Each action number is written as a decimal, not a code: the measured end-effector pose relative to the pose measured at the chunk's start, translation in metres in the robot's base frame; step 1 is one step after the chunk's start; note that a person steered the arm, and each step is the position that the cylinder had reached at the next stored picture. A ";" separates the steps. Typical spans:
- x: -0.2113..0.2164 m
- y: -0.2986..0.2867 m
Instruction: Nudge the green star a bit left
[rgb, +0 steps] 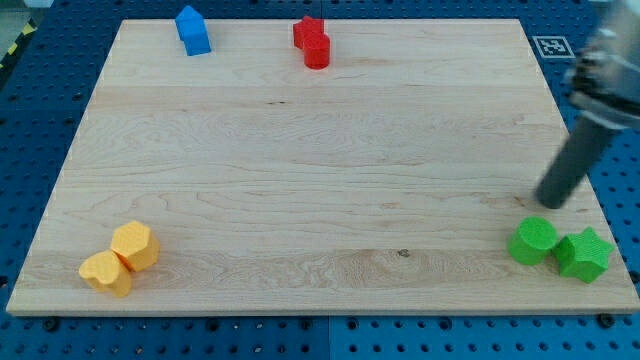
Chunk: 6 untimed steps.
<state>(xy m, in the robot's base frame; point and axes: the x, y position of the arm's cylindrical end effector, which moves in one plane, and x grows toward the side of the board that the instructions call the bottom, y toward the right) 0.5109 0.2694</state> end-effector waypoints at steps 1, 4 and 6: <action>0.020 0.073; 0.104 0.054; 0.100 0.030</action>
<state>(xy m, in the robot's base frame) 0.6106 0.2991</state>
